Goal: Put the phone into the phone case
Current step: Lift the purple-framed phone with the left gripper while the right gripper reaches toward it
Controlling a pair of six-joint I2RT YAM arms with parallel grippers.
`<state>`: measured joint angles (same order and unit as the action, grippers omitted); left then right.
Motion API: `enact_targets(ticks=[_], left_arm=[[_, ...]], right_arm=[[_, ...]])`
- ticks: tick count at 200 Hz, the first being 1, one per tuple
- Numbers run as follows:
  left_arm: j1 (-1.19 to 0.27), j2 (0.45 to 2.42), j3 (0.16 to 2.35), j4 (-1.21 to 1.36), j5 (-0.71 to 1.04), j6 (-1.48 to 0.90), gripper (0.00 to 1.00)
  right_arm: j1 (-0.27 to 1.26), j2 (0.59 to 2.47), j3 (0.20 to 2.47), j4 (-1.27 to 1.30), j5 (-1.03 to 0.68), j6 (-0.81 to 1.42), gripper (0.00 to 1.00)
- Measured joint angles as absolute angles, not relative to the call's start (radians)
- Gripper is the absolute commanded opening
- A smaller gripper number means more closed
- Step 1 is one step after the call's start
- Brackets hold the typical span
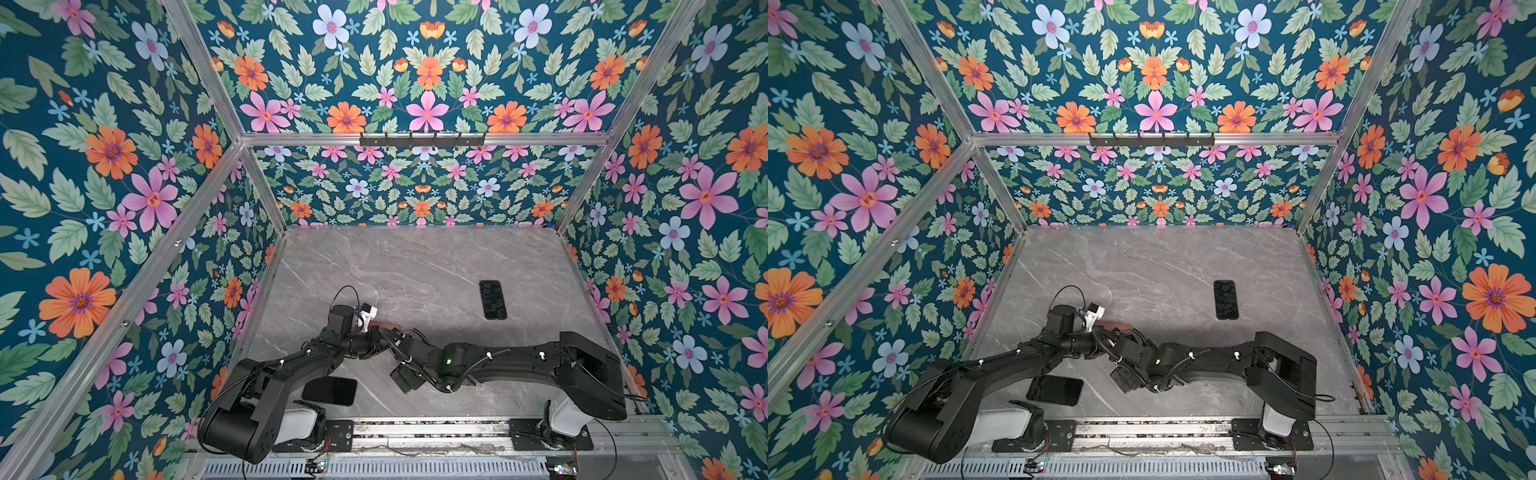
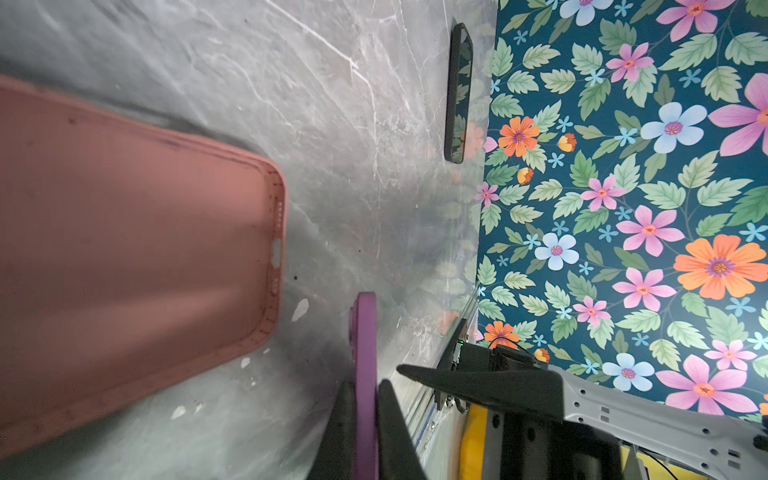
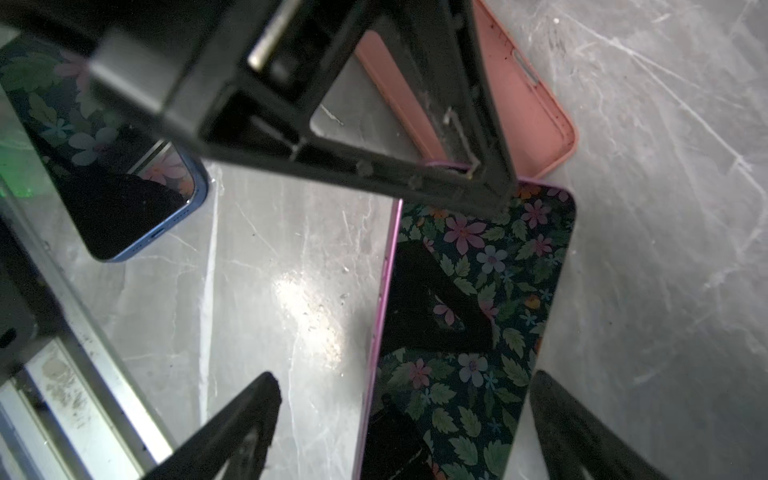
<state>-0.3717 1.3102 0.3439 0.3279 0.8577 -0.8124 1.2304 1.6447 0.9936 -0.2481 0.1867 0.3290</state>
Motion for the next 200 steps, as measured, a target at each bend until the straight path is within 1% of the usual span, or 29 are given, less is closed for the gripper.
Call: enact_targets(ticks=[21, 34, 49, 84, 116, 146, 161, 179, 200], left_arm=[[-0.372, 1.307, 0.354, 0.329, 0.856, -0.817, 0.04], [-0.372, 1.302, 0.364, 0.329, 0.85, -0.828, 0.01], [-0.372, 1.297, 0.384, 0.333, 0.835, -0.835, 0.0], [-0.372, 1.306, 0.398, 0.413, 0.812, -0.892, 0.0], [-0.372, 1.331, 0.362, 0.577, 0.773, -1.021, 0.0], [-0.372, 1.354, 0.335, 0.715, 0.731, -1.132, 0.0], [-0.376, 1.358, 0.33, 0.765, 0.71, -1.175, 0.0], [-0.385, 1.36, 0.319, 0.823, 0.682, -1.215, 0.0], [-0.39, 1.374, 0.303, 0.875, 0.659, -1.263, 0.0]], right_arm=[[1.231, 1.555, 0.994, -0.287, 0.19, 0.346, 0.94], [1.227, 1.509, 0.996, -0.294, 0.195, 0.377, 0.93], [1.216, 1.478, 1.009, -0.3, 0.199, 0.419, 0.92], [1.129, 1.397, 0.994, -0.31, 0.18, 0.537, 0.87], [0.985, 1.257, 0.859, -0.24, 0.072, 0.673, 0.83], [0.849, 1.116, 0.68, -0.084, -0.059, 0.842, 0.82], [0.795, 1.089, 0.614, -0.01, -0.114, 0.94, 0.81], [0.768, 1.08, 0.573, 0.065, -0.171, 1.031, 0.81], [0.743, 1.077, 0.545, 0.146, -0.211, 1.116, 0.75]])
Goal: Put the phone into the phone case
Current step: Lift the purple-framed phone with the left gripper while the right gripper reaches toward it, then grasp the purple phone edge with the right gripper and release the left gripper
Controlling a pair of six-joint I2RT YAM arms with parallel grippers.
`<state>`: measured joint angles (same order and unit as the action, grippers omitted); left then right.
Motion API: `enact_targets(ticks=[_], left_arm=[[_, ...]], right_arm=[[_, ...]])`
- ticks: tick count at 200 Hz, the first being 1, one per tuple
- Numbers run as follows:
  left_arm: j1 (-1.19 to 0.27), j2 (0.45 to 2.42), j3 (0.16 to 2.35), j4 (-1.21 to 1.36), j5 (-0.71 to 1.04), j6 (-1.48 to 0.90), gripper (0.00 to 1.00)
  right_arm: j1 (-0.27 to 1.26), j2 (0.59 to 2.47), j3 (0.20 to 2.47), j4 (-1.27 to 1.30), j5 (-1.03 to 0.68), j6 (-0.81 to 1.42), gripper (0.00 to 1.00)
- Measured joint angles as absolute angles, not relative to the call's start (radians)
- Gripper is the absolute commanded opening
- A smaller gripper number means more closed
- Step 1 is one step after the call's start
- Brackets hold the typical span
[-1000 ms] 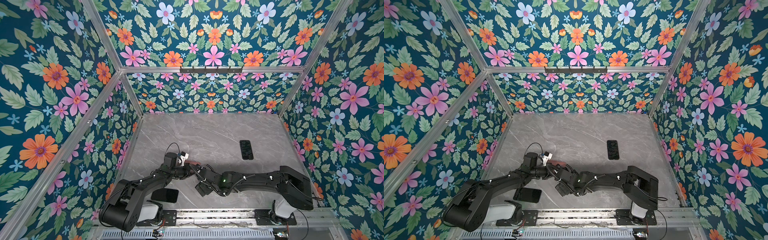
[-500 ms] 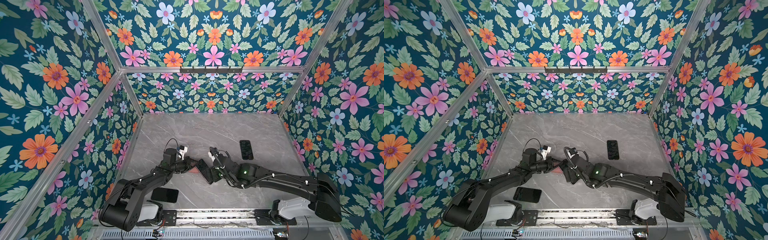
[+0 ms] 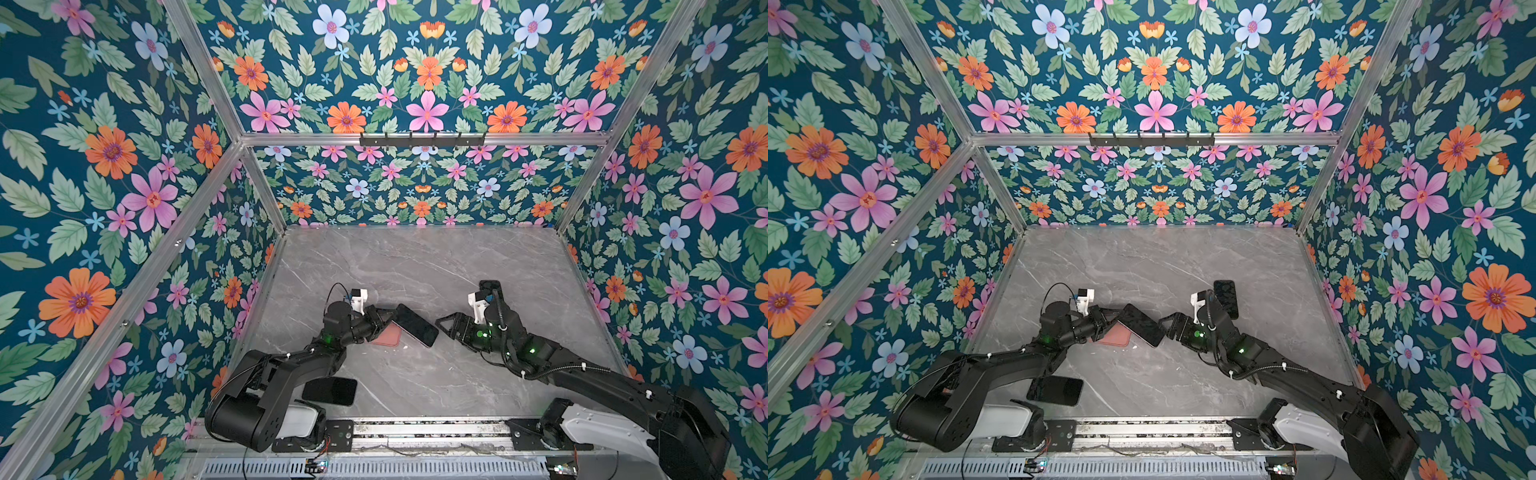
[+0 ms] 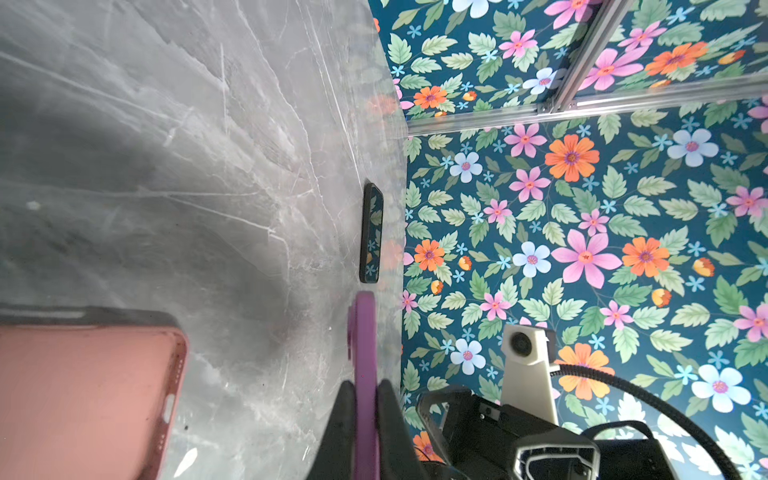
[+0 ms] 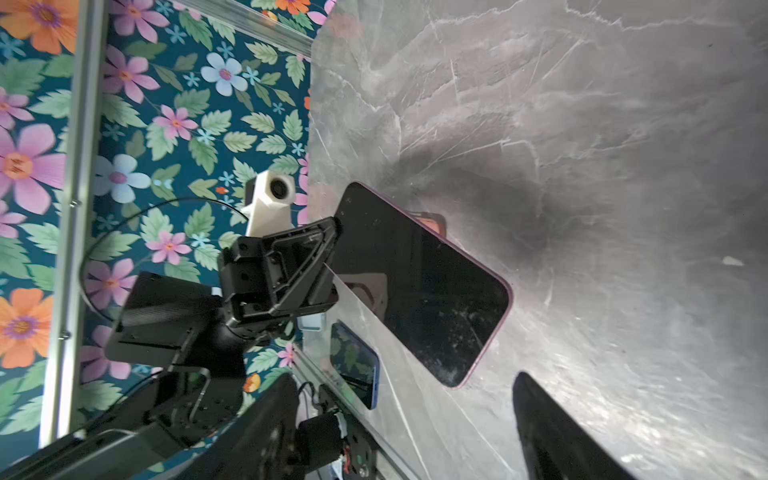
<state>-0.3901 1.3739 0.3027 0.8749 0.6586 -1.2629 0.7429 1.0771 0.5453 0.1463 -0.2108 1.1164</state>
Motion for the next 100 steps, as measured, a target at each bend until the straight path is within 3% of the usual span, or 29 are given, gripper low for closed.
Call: enact_targets(ticks=[100], left_arm=[[-0.443, 1.428, 0.284, 1.071, 0.592, -1.415, 0.0]], right_arm=[[0.732, 1.068, 0.338, 0.473, -0.231, 1.379, 0.74]])
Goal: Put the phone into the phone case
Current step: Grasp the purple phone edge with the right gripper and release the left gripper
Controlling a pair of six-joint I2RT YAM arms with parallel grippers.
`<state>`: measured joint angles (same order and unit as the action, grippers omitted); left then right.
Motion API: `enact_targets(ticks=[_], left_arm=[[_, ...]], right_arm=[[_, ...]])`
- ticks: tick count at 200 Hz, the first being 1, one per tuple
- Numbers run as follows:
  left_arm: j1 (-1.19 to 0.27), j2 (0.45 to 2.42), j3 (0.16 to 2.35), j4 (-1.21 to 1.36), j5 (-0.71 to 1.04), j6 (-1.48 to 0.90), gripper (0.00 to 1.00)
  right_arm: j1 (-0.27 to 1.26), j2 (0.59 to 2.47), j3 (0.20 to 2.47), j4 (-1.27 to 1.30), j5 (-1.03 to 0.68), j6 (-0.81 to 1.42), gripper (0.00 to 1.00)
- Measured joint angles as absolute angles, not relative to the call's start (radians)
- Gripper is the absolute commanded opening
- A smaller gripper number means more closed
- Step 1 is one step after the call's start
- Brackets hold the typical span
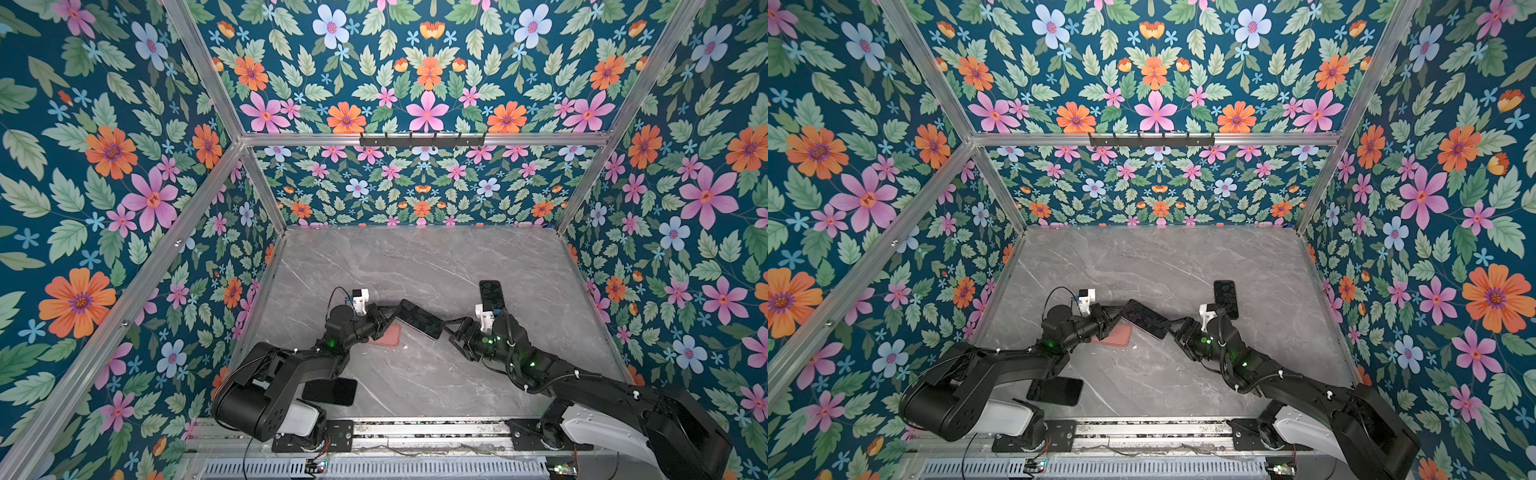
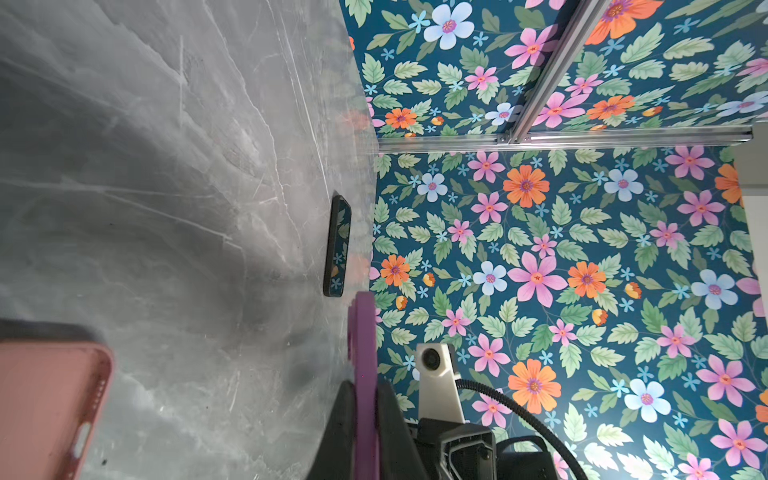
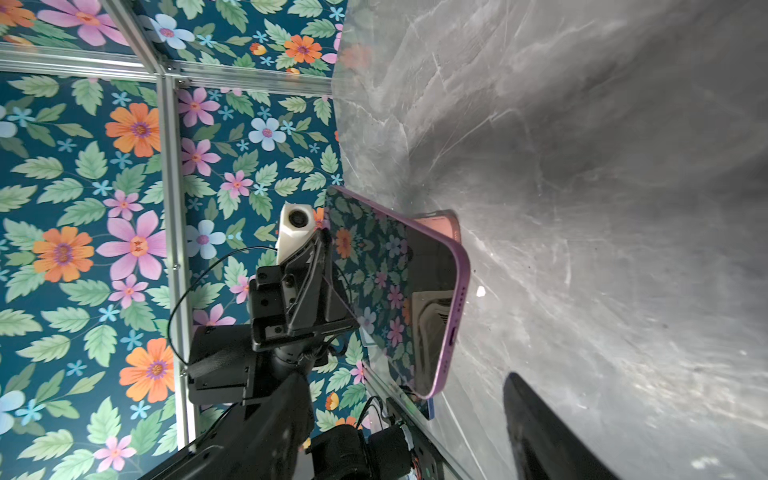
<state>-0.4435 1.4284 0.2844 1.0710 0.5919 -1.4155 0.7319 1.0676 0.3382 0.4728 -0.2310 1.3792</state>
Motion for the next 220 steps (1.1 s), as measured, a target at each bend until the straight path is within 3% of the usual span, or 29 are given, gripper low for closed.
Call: enact_targets(ticks=[48, 109, 220], left_arm=[[-0.458, 1.491, 0.266, 1.193, 0.579, -1.491, 0.0], [-0.471, 1.554, 0.251, 1.357, 0.575, -1.572, 0.0], [-0.477, 1.554, 0.249, 1.399, 0.577, -1.598, 0.0]], right_arm=[[0.732, 1.1, 0.316, 0.559, -0.224, 1.404, 0.69], [0.732, 1.162, 0.295, 0.67, -0.207, 1.409, 0.52], [0.703, 1.178, 0.325, 0.701, -0.199, 1.401, 0.36]])
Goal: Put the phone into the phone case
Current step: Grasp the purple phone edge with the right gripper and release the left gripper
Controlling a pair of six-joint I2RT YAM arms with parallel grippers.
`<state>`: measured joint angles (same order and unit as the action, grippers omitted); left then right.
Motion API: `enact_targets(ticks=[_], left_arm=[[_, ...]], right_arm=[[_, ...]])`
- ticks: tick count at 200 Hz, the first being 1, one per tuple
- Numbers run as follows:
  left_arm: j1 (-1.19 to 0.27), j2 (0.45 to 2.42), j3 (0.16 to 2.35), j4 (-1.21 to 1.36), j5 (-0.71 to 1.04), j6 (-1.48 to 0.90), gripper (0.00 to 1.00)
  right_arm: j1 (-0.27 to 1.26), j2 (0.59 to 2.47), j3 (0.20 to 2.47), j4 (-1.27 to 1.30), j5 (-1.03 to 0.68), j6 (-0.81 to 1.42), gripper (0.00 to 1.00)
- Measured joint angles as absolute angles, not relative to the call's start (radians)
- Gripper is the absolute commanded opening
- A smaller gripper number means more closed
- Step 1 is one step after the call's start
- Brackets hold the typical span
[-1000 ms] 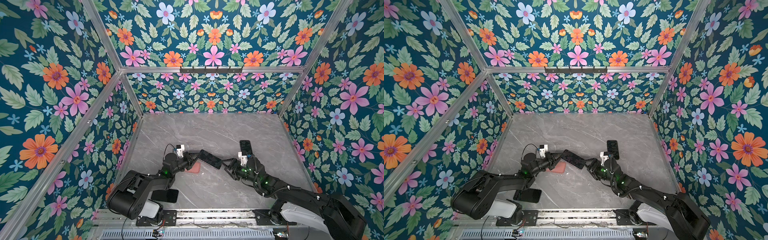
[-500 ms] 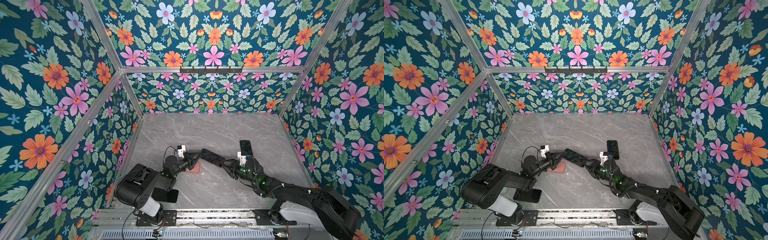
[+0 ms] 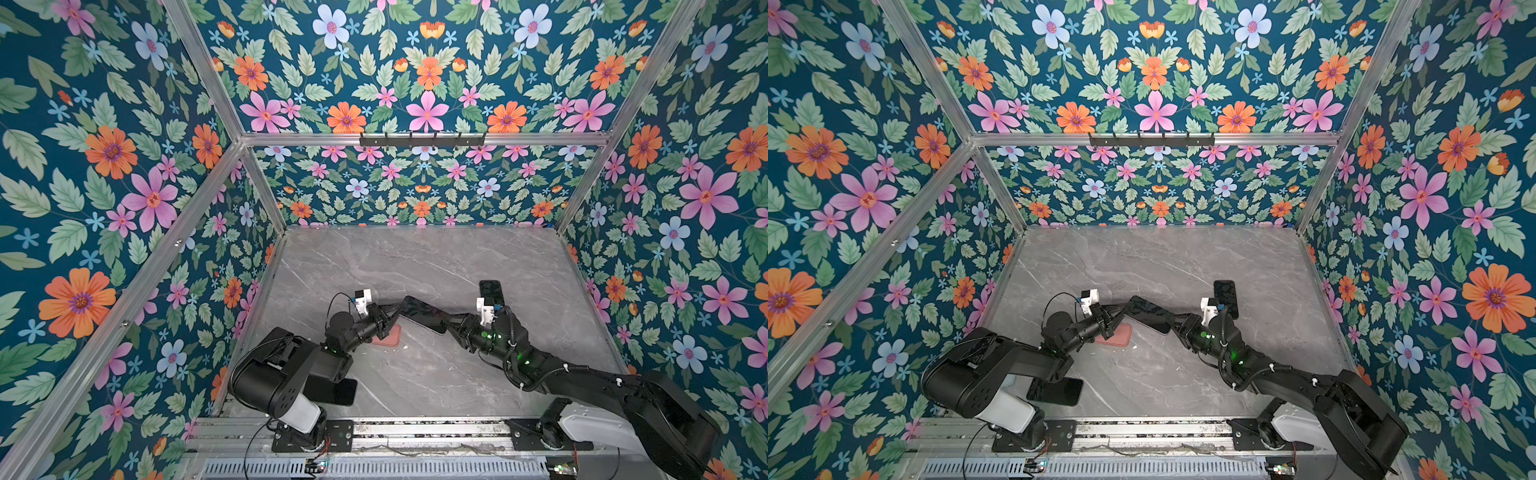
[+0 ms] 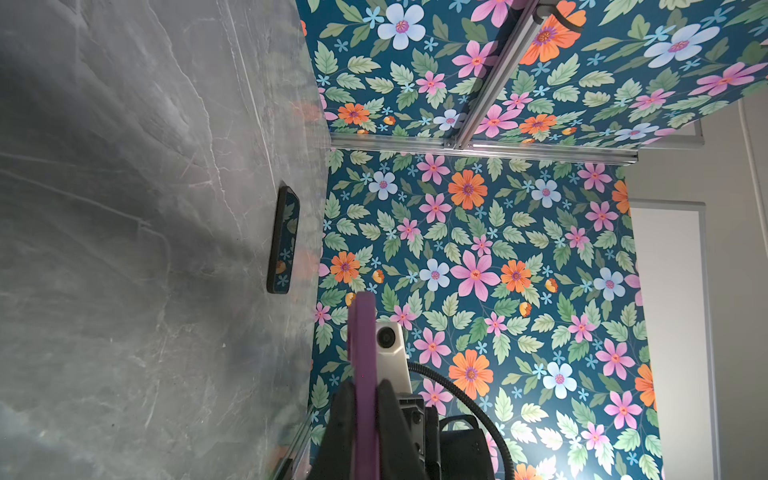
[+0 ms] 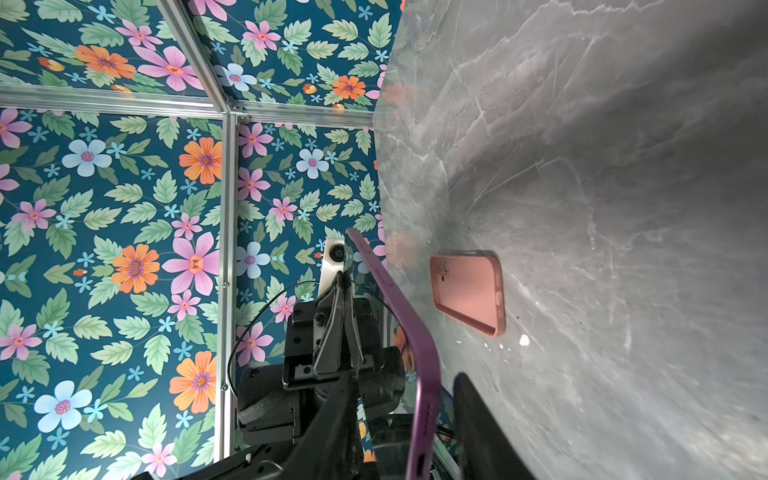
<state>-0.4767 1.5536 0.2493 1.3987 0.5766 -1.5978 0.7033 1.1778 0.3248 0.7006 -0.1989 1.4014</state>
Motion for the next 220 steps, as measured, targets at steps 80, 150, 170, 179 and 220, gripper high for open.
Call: enact_targets(ticks=[80, 150, 170, 179, 220], left_arm=[[-0.48, 1.553, 0.251, 1.399, 0.573, -1.599, 0.0], [-0.49, 1.552, 0.262, 1.38, 0.556, -1.6, 0.07], [-0.494, 1.551, 0.263, 1.377, 0.557, -1.593, 0.21], [-0.497, 1.55, 0.264, 1.367, 0.558, -1.585, 0.29], [-0.487, 1.442, 0.278, 1.195, 0.579, -1.49, 0.53]], right_arm=[[0.7, 1.175, 0.326, 0.702, -0.202, 1.402, 0.17], [0.698, 1.137, 0.327, 0.716, -0.187, 1.412, 0.0], [0.698, 1.119, 0.327, 0.697, -0.187, 1.41, 0.0], [0.697, 1.111, 0.328, 0.69, -0.187, 1.404, 0.0], [0.689, 1.053, 0.31, 0.621, -0.187, 1.395, 0.0]])
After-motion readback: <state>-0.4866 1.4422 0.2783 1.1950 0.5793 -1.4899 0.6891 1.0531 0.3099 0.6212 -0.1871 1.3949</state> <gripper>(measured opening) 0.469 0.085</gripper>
